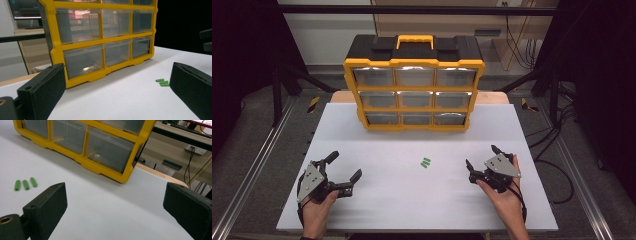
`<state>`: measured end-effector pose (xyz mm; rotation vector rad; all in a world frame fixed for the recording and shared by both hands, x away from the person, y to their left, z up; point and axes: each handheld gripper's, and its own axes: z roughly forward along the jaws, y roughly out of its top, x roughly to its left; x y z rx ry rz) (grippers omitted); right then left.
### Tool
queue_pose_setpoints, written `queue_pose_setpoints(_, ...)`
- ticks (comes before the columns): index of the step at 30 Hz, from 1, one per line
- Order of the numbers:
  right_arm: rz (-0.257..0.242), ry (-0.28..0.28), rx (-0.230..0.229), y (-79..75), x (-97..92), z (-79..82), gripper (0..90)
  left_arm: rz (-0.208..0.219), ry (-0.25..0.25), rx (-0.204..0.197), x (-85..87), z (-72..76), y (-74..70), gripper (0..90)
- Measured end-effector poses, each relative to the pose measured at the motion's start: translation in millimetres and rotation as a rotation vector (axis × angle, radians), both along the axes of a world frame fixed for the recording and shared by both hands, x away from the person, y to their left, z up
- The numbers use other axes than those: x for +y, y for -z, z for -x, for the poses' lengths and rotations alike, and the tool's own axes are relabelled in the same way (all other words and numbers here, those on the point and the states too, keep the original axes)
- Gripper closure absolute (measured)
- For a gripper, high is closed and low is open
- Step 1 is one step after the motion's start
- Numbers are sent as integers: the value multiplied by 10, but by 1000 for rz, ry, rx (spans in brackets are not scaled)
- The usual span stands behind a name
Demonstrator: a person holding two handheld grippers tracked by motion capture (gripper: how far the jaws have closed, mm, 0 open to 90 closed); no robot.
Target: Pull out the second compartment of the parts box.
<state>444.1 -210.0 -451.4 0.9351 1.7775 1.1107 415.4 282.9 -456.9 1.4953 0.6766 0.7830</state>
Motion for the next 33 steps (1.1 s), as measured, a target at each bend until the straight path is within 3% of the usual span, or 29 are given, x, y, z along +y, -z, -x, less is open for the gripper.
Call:
queue_pose_setpoints(3,24,9,6,-50,37,-41,52,-8,3,-3,-8,8,-4,3)
queue_pose_setpoints(7,91,23,16,-171,131,-151,50,-11,7,-4,-13,4,1,4)
queue_pose_setpoints(14,132,22,15,-302,240,-234,50,-10,15,3,-34,-27,18,7)
queue_pose_setpoints(15,162,19,7,-352,287,-258,51,-13,17,1,-38,-28,17,8)
queue_pose_setpoints(18,193,11,-2,-406,336,-284,52,-19,19,1,-39,-29,16,8)
queue_pose_setpoints(19,229,14,-14,-462,380,-307,52,-21,19,1,-39,-29,18,8)
queue_pose_setpoints(22,260,12,-31,-554,429,-337,53,-24,19,0,-40,-28,16,8)
queue_pose_setpoints(28,287,34,-59,-744,463,-409,56,-21,15,1,-39,-31,15,8)
queue_pose_setpoints(33,280,48,-66,-833,455,-444,57,-26,16,3,-39,-28,19,8)
